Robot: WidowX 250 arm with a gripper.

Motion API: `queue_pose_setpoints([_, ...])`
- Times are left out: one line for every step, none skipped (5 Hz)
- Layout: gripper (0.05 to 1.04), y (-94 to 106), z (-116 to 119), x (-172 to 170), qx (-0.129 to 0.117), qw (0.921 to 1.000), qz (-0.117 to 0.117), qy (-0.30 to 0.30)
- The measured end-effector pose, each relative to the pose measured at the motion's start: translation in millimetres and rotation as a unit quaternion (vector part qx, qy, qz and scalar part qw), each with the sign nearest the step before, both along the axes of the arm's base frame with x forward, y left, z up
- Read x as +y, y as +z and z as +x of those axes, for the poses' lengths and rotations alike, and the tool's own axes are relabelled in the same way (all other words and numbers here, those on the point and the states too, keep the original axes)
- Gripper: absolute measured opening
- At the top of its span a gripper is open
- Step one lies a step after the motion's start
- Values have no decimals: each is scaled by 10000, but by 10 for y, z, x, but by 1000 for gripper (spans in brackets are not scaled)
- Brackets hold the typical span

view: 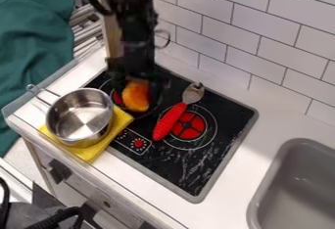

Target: Move the orange object to the right burner next to the red spoon

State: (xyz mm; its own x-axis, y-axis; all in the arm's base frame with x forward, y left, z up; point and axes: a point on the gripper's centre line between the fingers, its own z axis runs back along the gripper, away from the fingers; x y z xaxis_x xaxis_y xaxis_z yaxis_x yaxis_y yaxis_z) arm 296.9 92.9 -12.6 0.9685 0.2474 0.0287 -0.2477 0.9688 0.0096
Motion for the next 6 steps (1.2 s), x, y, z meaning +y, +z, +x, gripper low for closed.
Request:
queue_pose_setpoints([819, 314, 57, -160, -450, 9986, 200, -169])
queue_pose_setpoints([819, 445, 44, -494, -592, 9969, 325, -392])
queue_pose_setpoints([818, 404, -21, -838, -446, 9967, 330, -585])
queue_pose_setpoints([818, 368, -30, -1046, -420, 9971, 287, -565])
queue_pose_setpoints([818, 192, 26, -1130, -221, 9986, 132, -460])
queue_pose_setpoints([818, 118, 182, -1104, -236, 9984, 84, -500])
